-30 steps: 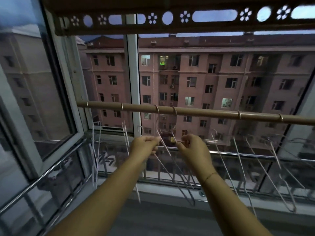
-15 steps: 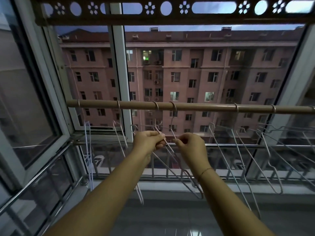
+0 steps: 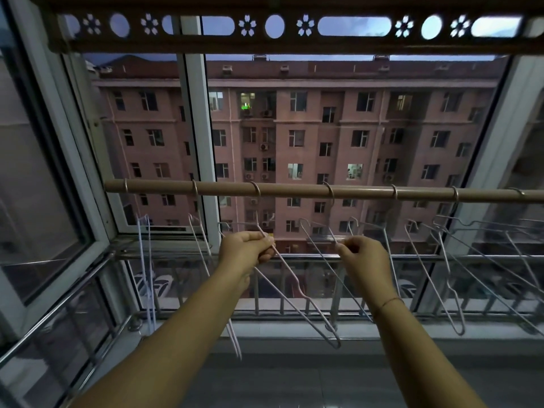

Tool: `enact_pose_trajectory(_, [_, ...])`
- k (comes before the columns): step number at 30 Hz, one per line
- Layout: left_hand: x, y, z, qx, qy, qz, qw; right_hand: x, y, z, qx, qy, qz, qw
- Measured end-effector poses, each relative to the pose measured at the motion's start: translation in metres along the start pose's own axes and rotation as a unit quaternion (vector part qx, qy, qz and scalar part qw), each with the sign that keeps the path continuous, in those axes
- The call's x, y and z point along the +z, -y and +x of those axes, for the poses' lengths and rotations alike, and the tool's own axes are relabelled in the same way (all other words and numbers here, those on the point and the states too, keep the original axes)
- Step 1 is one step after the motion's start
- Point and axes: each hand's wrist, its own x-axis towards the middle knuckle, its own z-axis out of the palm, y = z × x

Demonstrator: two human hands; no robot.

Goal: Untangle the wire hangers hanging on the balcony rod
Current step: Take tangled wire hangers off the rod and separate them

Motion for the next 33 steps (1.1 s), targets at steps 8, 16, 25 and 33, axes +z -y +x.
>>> enact_pose_trajectory(8, [-0.001, 0.000, 0.001, 0.002, -0.003, 0.010, 1.000, 0.001, -0.002, 0.002, -0.008, 0.004, -0.013, 1.000])
enact_pose_trajectory(16, [-0.011, -0.002, -0.008, -0.003, -0.001, 0.025, 1.000, -0.001, 0.006, -0.006, 0.007, -0.014, -0.009, 1.000])
enact_pose_trajectory(25, [-0.069, -0.014, -0.033, 0.121, -0.109, 0.122, 0.979, 0.010, 0.071, -0.046, -0.174, -0.033, 0.019, 0.984])
enact_pose_trajectory(33, [-0.160, -0.002, -0.016, 0.142, -0.337, 0.252, 0.896, 0.096, 0.114, -0.093, -0.194, 0.126, -0.049, 0.972])
